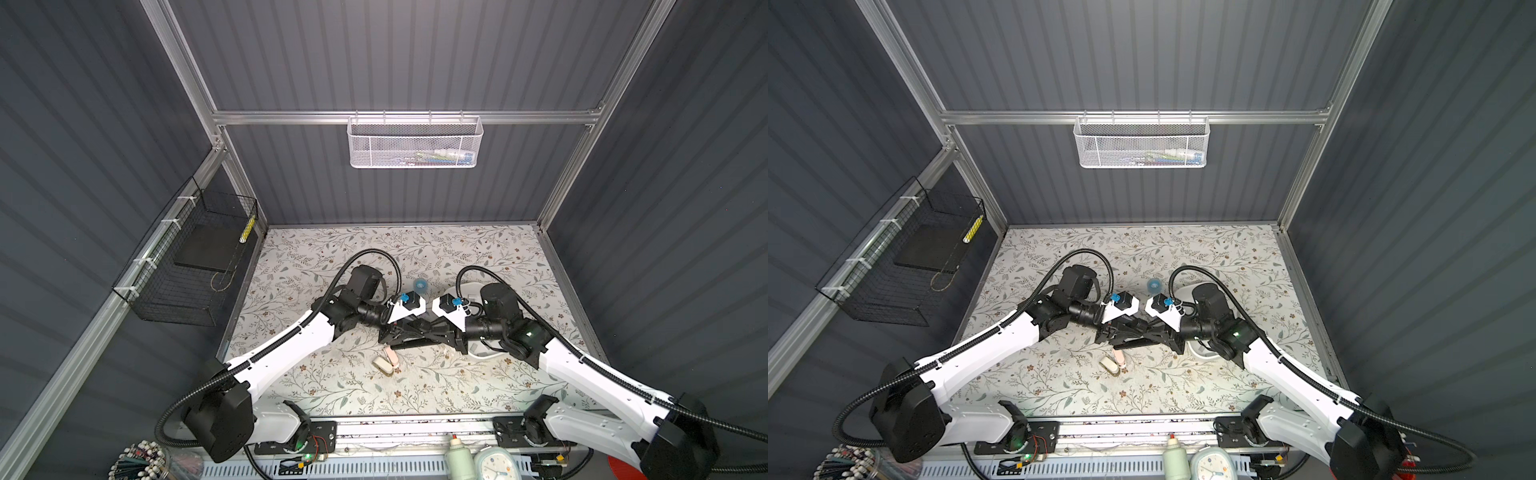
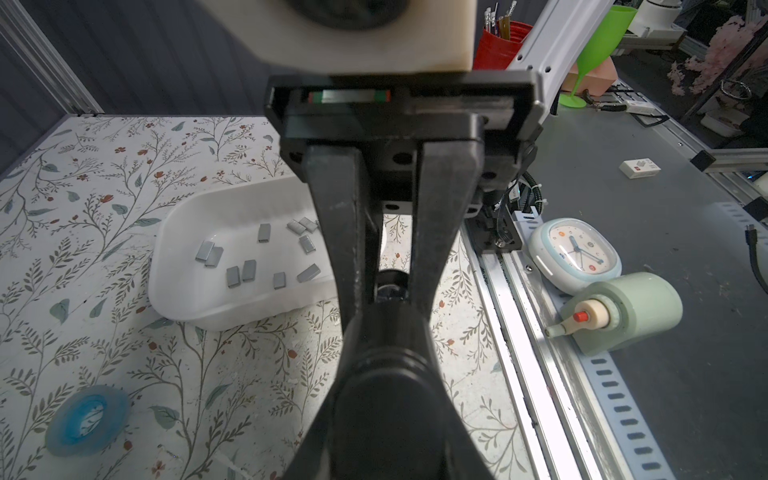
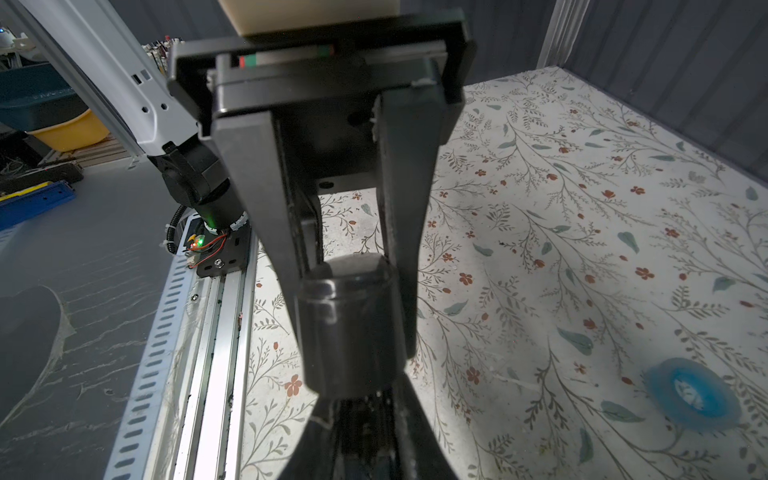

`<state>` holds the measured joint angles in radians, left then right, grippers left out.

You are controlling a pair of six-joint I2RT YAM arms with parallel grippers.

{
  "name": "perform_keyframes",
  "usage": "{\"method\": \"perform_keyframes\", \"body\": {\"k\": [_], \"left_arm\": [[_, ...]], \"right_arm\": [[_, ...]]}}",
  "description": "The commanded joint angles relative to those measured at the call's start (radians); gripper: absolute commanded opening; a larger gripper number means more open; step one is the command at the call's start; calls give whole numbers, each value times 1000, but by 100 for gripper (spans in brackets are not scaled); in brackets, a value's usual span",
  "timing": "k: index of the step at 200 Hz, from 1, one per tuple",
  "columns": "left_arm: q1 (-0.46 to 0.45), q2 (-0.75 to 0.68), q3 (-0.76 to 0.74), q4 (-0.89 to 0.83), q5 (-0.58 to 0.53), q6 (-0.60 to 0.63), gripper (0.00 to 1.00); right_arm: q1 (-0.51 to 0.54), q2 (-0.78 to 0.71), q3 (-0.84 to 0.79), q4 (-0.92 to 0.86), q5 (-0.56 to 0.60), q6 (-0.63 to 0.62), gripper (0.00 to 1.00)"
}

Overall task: Load the staples into the stapler
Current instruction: 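Pull the black stapler open flat, drawing the grippers apart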

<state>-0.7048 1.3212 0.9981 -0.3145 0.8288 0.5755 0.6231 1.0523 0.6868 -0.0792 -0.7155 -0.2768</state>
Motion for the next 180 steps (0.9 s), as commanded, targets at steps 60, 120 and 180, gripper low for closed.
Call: {"method": "perform_keyframes", "body": {"k": [60,120,180], "left_arm": [[10,-134,16,191,114,-115,0],[10,-151,10,236,110,-176,0],[50,-154,-16,329,120,-270,0]], "right_arm": [[-4,41,2,-11,29,20,25],[11,54,-22,78,11,48,27],[4,17,-64,138,32,72,13]]}}
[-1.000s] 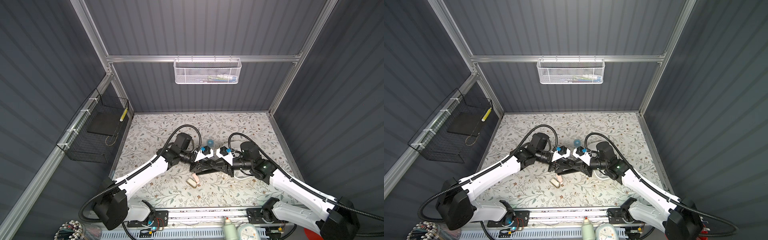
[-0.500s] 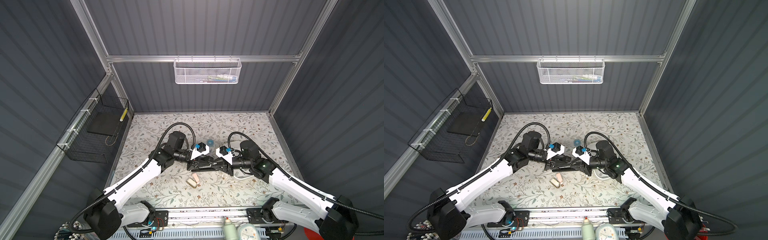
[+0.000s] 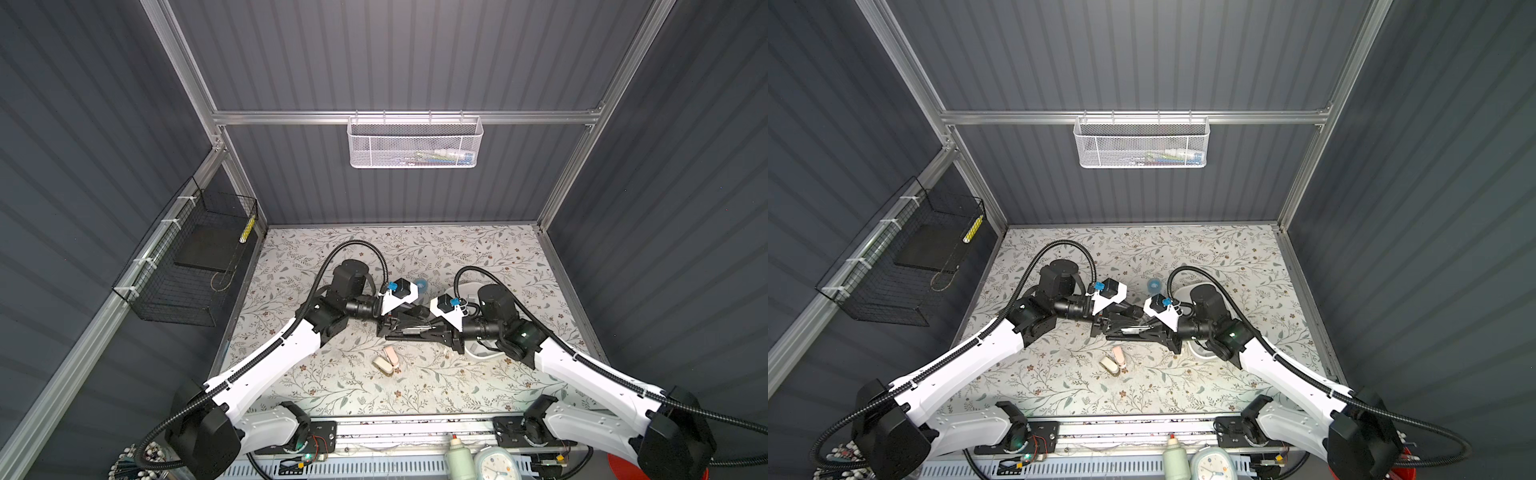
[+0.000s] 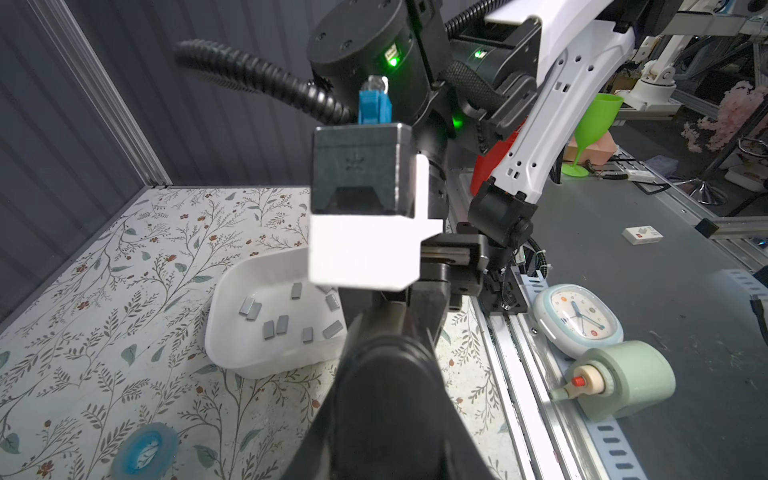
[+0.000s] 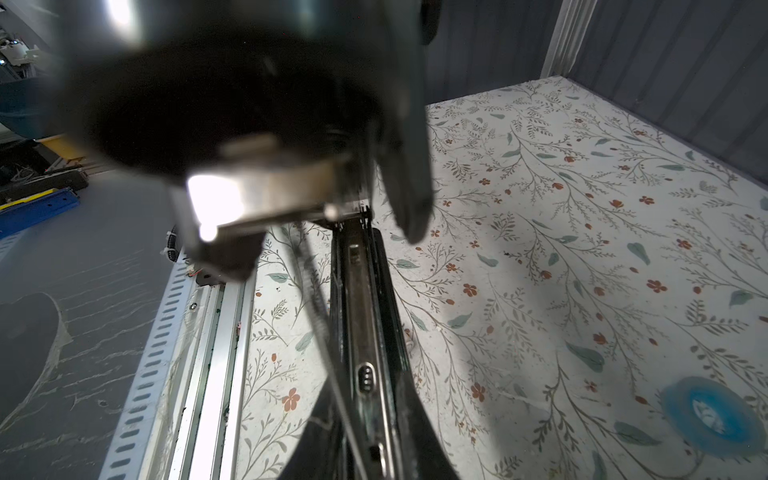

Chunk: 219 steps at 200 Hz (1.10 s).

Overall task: Load the staples into the stapler
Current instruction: 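Pull the black stapler open flat, drawing the grippers apart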

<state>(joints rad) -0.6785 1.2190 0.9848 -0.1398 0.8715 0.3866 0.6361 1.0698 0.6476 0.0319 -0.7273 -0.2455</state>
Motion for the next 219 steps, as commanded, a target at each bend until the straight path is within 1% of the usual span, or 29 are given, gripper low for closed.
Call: {"method": "perform_keyframes", "body": {"k": [1,19,35,74,85,114,134,151,178,201,219], "left_arm": [[26,-51,-3,156,78,-84,0],[73,-56,-19,228,106,-169,0],[102,-67,-21,263,112,-220,0],[136,-118,-19,289,91,-260,0],[151,-127,-23,314,96,-295,0],[226,-137,-54,470,162,-446,0],[262,-142,-75,520,166,-494,0],[284,-143,-111,618,173,-555,0],[341,-139,-199,847,160,-710,0],[368,-142,-254,923,133,-743,0],[382,-136,-304,1063,104,-823,0]], "right_arm": [[-10,-1,-24,27,43,41,13],[-16,4,-25,29,32,43,9],[-23,7,-29,42,22,52,6],[-44,14,-29,54,-4,69,1],[-56,8,-35,68,-16,84,0],[-88,-21,-59,114,-44,129,0],[-104,-38,-64,117,-46,140,0],[-120,-48,-73,129,-56,152,0],[-137,-69,-94,173,-73,178,0],[-142,-94,-106,187,-61,184,0],[-147,-120,-123,203,-39,186,0]]}}
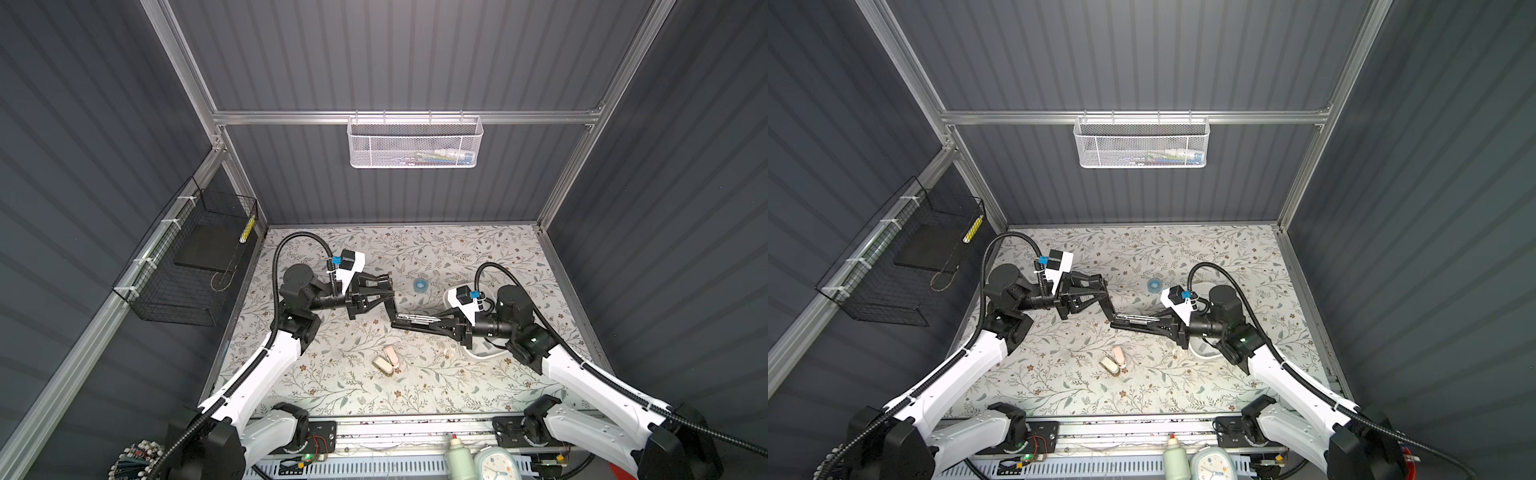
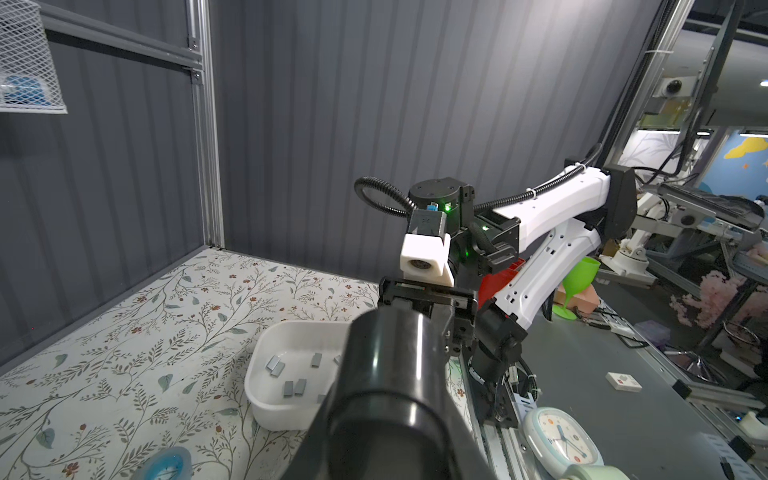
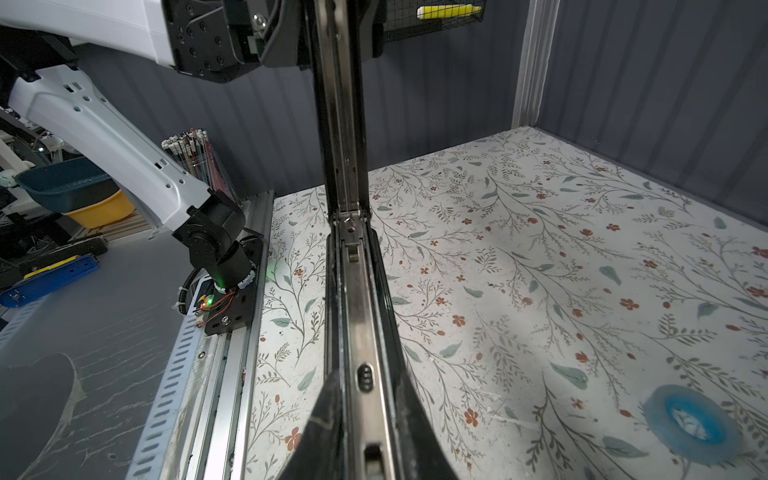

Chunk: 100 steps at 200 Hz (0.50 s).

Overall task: Load the staples into the stapler
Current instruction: 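Pull the black stapler open flat, drawing the grippers apart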

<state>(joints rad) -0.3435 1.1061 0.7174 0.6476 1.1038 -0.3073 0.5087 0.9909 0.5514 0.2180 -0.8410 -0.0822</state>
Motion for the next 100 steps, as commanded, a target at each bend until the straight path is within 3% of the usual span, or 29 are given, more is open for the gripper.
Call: {"method": "perform_keyframes", "body": {"k": [1,18,59,100], "left_arm": [[48,-22,-40,282,-130,-134,0],[69,-11,-67,386,-127,-211,0],[91,15,-136,530,-167,-258,0],[111,160,-155,874,-151,-462,0]], "right_arm": [[-20,-43,-28,18,76,22,0],[-24,-75,-43,30,98,30,0],[-45,-176,-101,89,153,61,0],[-53,-261,-147,146,158,78,0]]}}
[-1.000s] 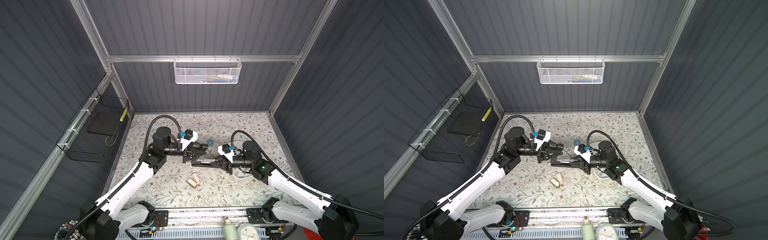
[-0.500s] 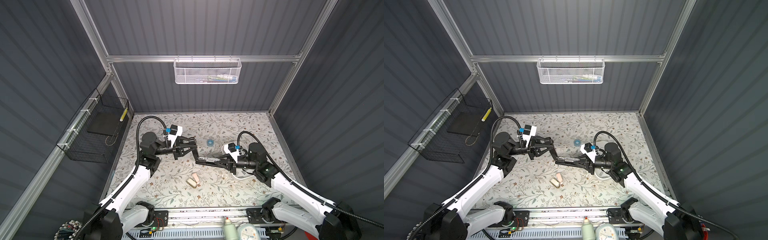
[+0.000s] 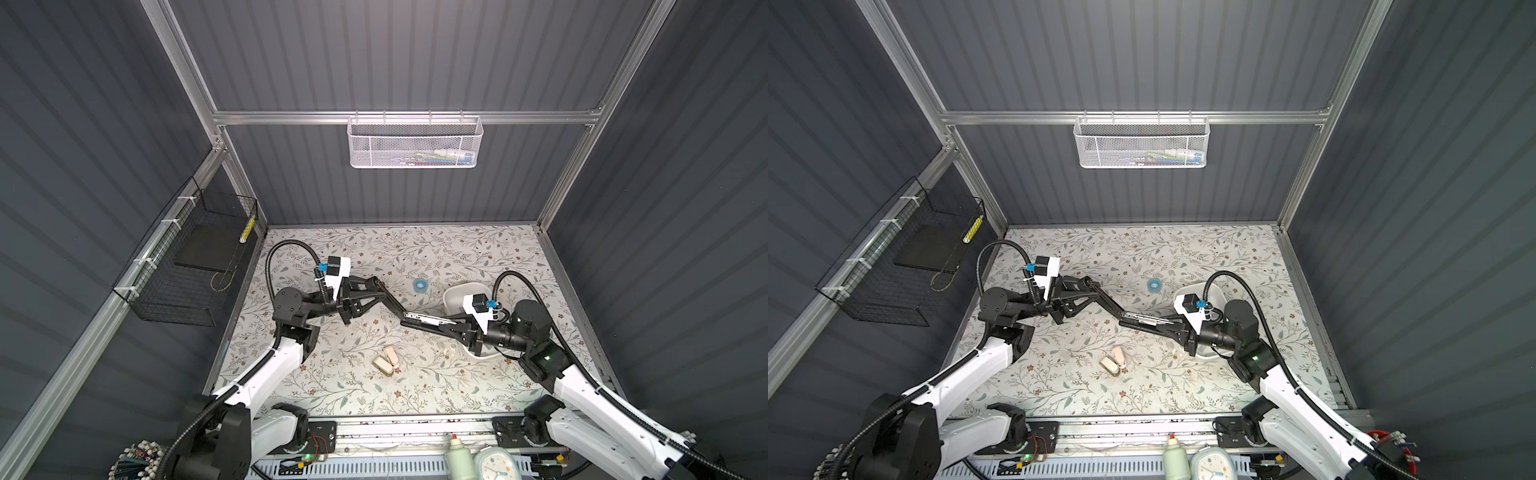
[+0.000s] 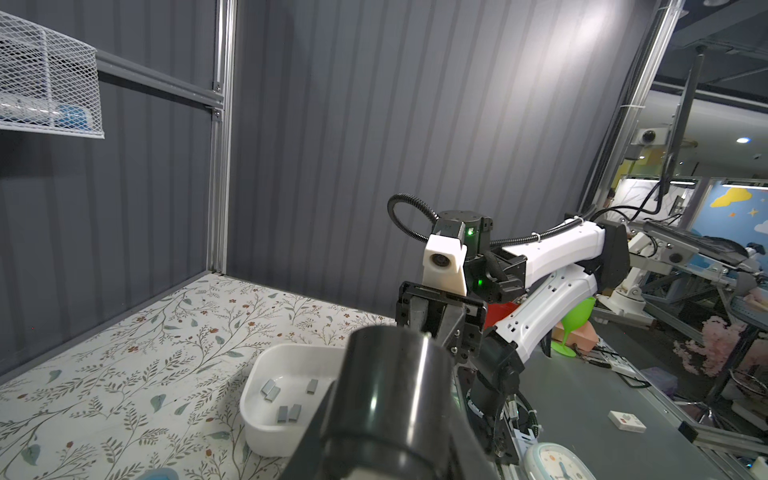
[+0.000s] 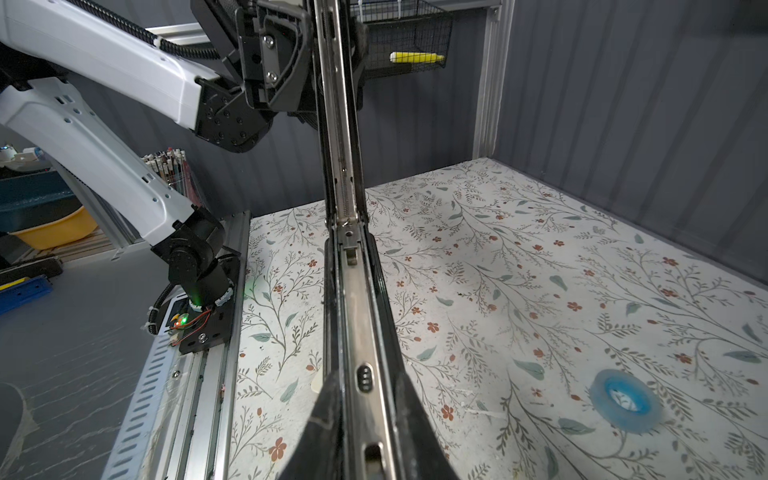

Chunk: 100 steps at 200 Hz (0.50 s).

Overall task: Load the staples into the stapler
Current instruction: 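Pull the black stapler open flat, drawing the grippers apart, then open the left gripper off the stapler while the right gripper holds it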

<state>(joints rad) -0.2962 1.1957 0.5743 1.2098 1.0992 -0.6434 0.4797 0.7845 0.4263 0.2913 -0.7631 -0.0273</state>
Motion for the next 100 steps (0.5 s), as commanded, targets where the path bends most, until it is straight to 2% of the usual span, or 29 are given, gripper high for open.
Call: {"method": "perform_keyframes", "body": {"k": [1,21,36,57,64,78,100], "left_arm": [[65,75,-13,317,-145,-132,0],[71,114,10,322,-120,-160,0],[74,110,-7,320,-141,-145,13],[80,60,-32,251,-162,-72,17],[79,32,-36,187,-178,-34,23],[79,-29,-56,55,-233,51,44],[80,-126,-58,-206,-312,209,59]], "right_arm": [[-24,-56,-22,74,80,23,0],[-24,-80,-32,85,81,23,0],[-25,-97,-38,86,88,20,0],[-25,-123,-52,94,110,18,0],[-24,-133,-56,98,117,18,0],[-25,-144,-65,107,129,18,0],[-25,-151,-69,105,143,14,0]]}}
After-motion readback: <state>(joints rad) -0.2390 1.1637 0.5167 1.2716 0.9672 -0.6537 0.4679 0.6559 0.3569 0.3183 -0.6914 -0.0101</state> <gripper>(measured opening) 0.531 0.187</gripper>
